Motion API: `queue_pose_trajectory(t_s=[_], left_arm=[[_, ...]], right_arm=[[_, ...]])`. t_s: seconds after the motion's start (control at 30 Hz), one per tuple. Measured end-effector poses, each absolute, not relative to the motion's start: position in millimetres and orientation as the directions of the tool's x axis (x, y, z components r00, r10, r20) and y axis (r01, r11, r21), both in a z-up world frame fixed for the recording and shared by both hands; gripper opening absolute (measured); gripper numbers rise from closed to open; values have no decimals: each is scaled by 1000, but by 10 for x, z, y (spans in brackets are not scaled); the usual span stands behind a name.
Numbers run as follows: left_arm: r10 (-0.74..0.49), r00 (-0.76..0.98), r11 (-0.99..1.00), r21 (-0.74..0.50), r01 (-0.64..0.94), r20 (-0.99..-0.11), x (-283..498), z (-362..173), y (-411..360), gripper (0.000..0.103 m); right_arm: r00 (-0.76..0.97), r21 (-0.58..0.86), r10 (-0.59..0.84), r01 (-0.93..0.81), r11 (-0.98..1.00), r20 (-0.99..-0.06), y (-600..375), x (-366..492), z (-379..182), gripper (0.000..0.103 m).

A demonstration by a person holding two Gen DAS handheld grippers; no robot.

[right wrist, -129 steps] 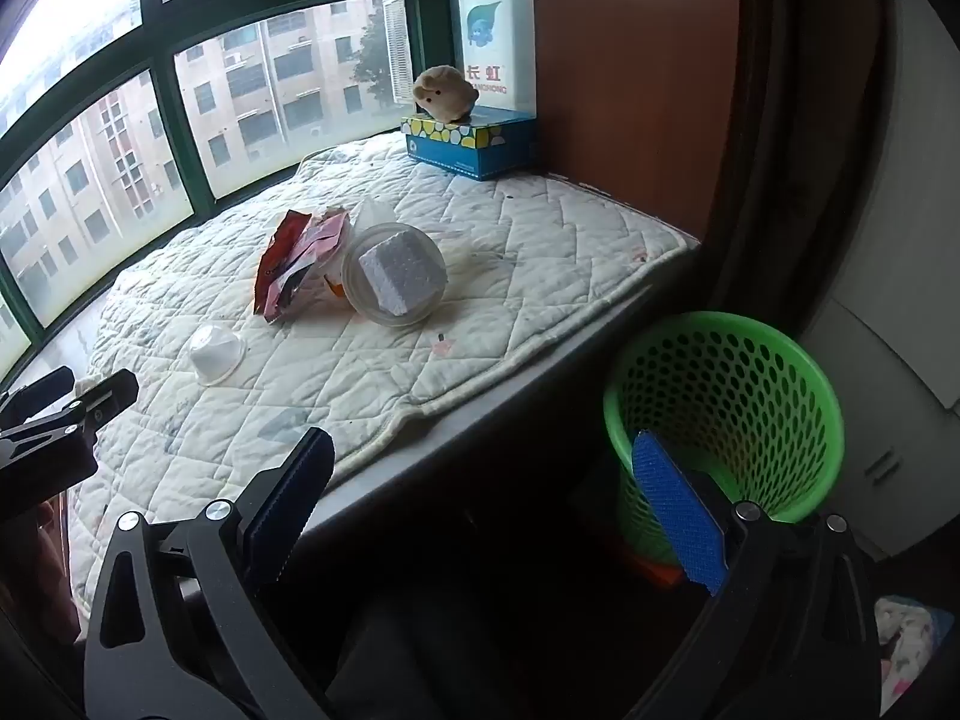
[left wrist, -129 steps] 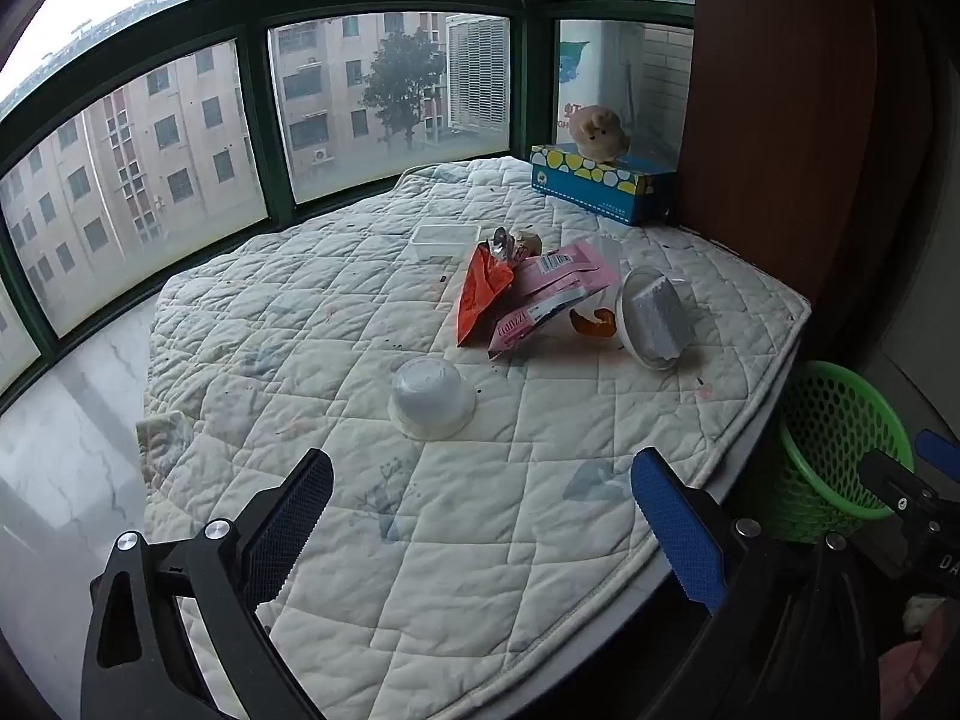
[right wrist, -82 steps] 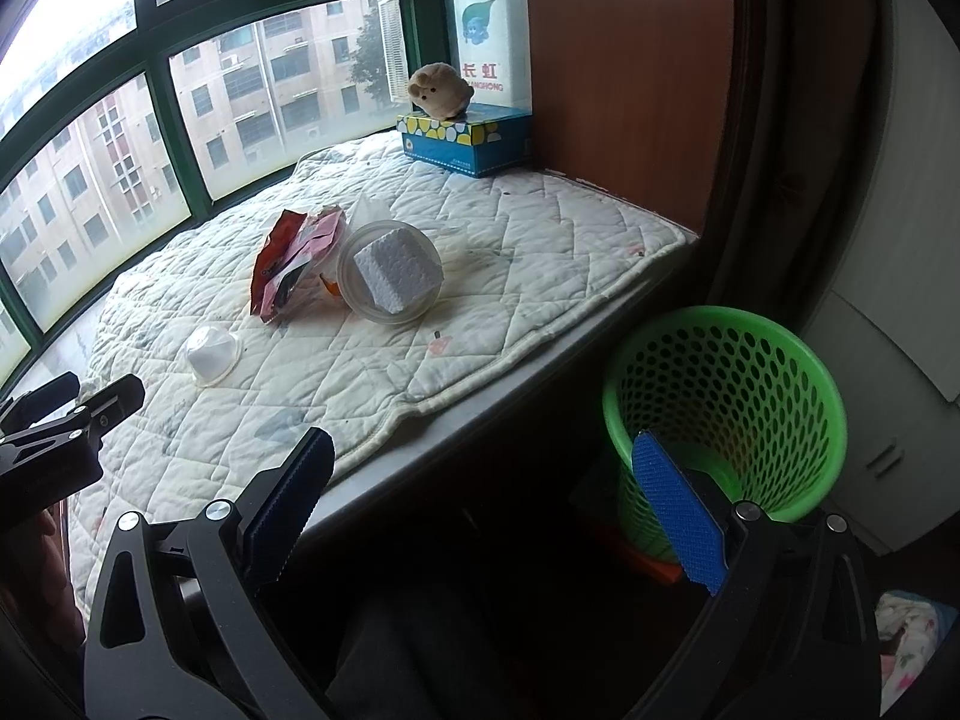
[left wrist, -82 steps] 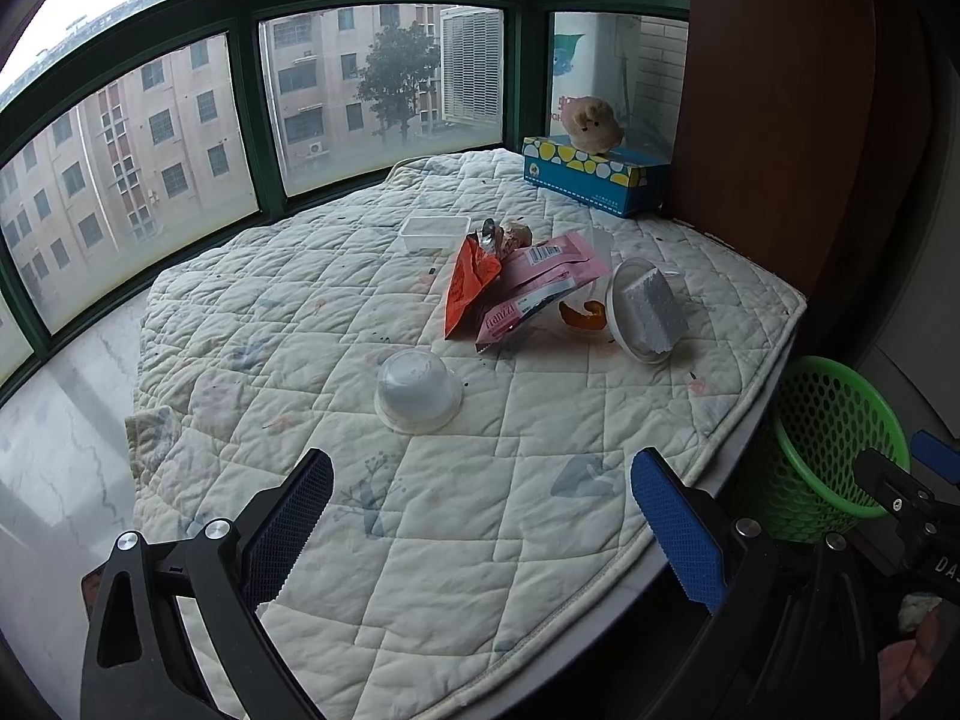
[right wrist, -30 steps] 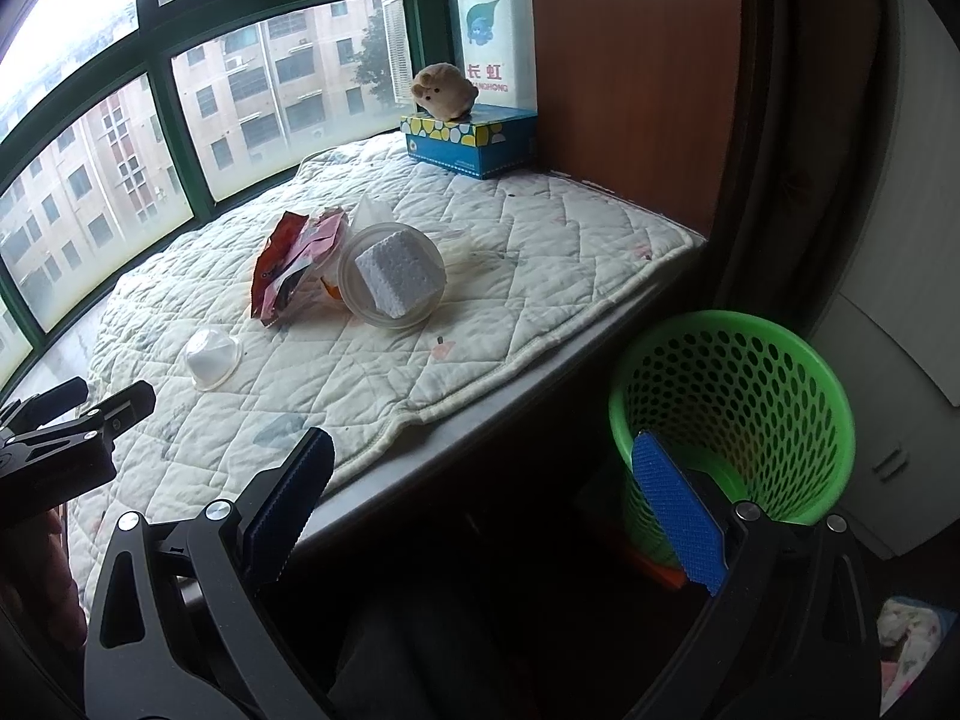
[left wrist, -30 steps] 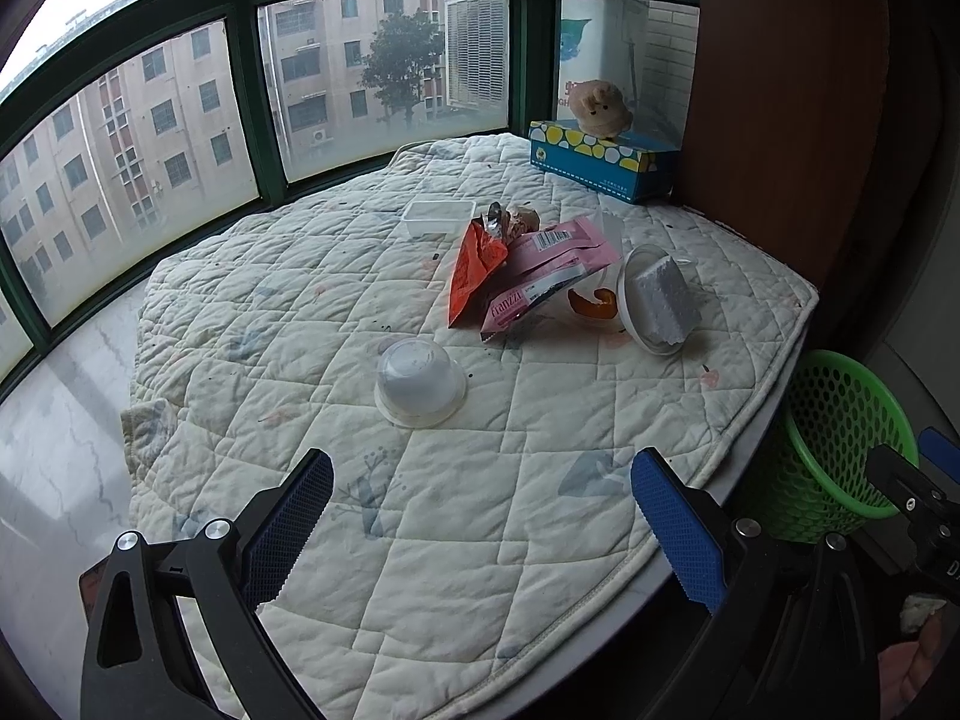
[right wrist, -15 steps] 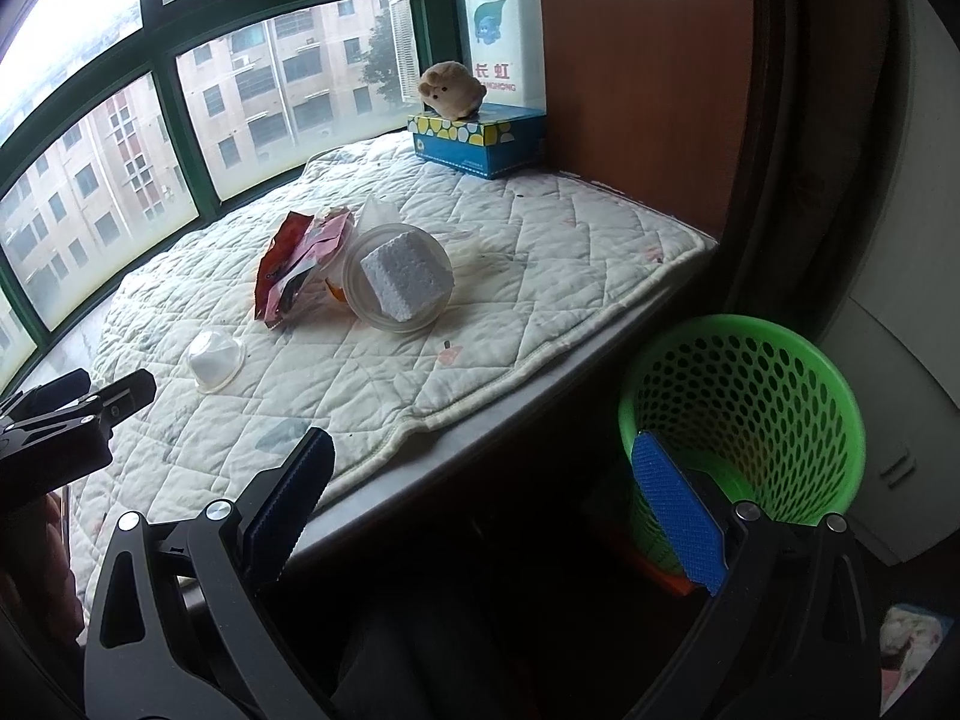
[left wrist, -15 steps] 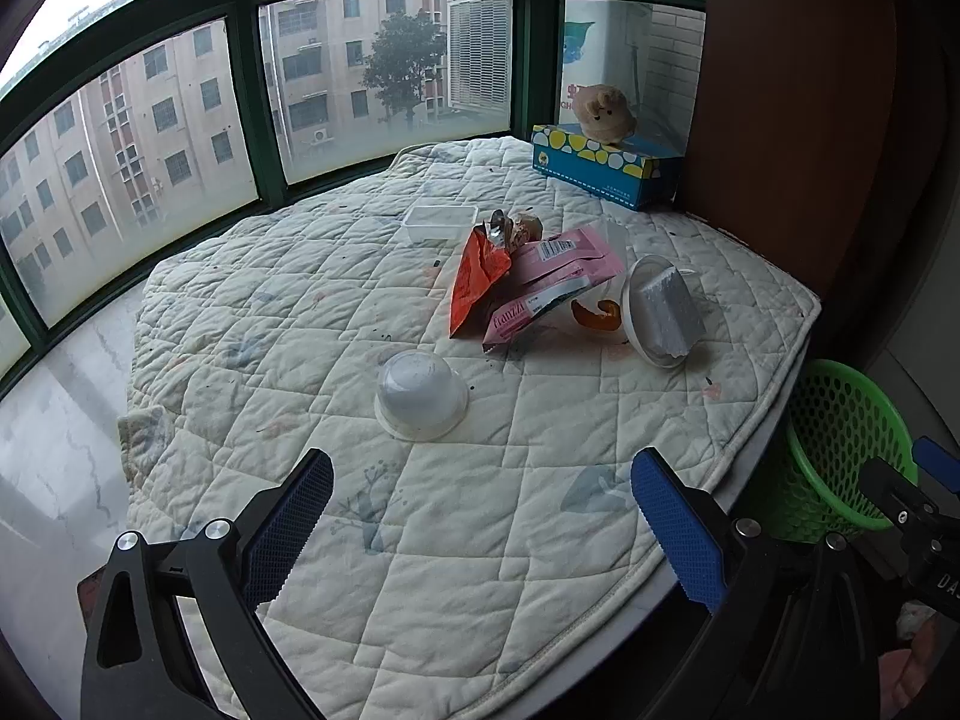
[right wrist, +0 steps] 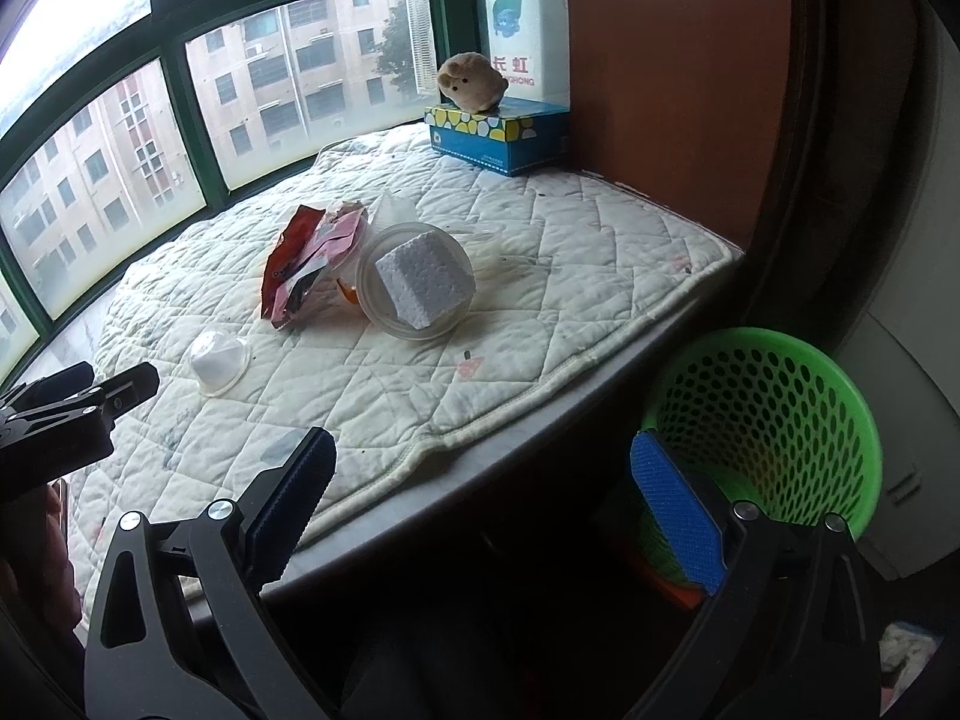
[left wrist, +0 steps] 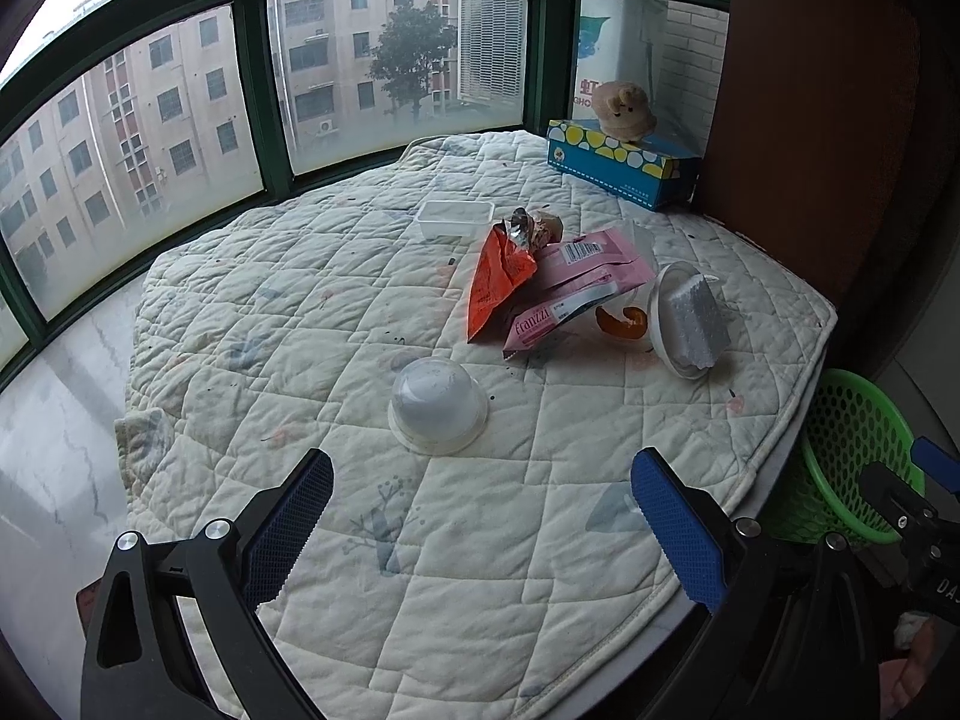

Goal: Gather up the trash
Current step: 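Grasp the white foam block with the right gripper while the left gripper grasps the clear dome lid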

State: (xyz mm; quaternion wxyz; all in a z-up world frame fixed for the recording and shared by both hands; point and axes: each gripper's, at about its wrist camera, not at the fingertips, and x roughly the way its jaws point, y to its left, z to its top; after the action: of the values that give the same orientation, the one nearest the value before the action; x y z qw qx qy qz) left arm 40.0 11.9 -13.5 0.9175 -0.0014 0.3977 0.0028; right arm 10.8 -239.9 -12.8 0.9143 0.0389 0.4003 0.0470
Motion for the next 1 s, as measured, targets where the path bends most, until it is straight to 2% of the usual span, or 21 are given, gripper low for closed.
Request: queue_pose_trajectory(t_s=[0.87,1.0], left_arm=[[14,639,999,-22,-49,-769,767,-336,508,96],[-8,618,997,-57,-60,-786,855,-384,630,96]], right_arm=[[645,120,160,-105,987,-747,-2230,580,-219,97],[640,122,172,-122,985,-749,-2239,679,-236,96]])
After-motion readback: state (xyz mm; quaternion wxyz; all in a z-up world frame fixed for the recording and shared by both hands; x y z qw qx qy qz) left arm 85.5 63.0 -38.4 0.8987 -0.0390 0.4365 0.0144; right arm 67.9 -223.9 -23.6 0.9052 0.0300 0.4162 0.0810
